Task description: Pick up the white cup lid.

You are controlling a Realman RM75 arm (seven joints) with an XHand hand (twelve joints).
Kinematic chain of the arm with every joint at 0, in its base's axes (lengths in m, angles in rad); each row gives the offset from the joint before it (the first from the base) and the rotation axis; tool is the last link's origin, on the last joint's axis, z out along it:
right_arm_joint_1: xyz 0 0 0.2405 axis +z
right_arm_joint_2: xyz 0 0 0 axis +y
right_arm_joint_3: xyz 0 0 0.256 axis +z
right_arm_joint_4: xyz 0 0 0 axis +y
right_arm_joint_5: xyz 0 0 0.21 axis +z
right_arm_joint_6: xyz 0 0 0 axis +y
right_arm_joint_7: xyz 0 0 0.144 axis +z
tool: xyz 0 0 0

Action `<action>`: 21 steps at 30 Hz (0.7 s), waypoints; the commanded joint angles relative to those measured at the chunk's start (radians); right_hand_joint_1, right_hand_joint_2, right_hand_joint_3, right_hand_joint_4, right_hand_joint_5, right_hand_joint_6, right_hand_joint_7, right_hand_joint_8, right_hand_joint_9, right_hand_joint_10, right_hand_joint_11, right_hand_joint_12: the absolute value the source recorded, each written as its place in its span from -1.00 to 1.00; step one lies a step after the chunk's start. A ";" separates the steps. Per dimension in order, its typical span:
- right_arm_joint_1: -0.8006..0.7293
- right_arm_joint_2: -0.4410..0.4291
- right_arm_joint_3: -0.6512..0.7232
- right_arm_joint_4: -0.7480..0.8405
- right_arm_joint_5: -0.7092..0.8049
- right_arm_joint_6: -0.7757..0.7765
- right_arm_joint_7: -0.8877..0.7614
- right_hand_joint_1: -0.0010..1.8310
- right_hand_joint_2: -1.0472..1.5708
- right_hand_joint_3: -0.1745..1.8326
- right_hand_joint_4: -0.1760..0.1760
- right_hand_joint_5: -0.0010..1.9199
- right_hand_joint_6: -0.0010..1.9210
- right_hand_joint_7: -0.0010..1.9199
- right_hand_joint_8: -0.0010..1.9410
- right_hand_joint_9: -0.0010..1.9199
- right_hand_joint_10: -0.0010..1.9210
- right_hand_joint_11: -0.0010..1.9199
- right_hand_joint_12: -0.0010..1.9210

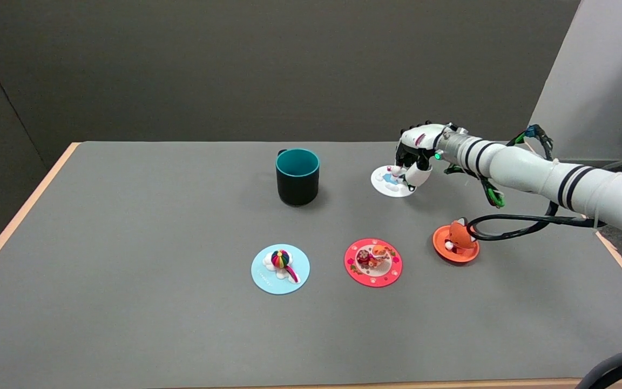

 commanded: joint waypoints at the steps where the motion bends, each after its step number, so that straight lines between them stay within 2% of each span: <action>1: 0.014 -0.009 0.001 -0.013 -0.002 0.007 0.003 0.03 0.36 -0.11 -0.45 -0.10 -0.69 -0.22 -0.28 -0.22 -0.43 -0.55 -0.02; 16: 0.006 -0.017 -0.010 -0.011 0.000 0.007 0.006 0.05 0.35 -0.10 -0.46 -0.10 -0.68 -0.14 -0.41 -0.22 -0.42 -0.55 0.00; 21: -0.004 -0.019 -0.010 -0.007 -0.002 0.019 0.006 0.10 0.35 -0.10 -0.35 -0.11 -0.67 -0.14 -0.40 -0.19 -0.42 -0.55 0.04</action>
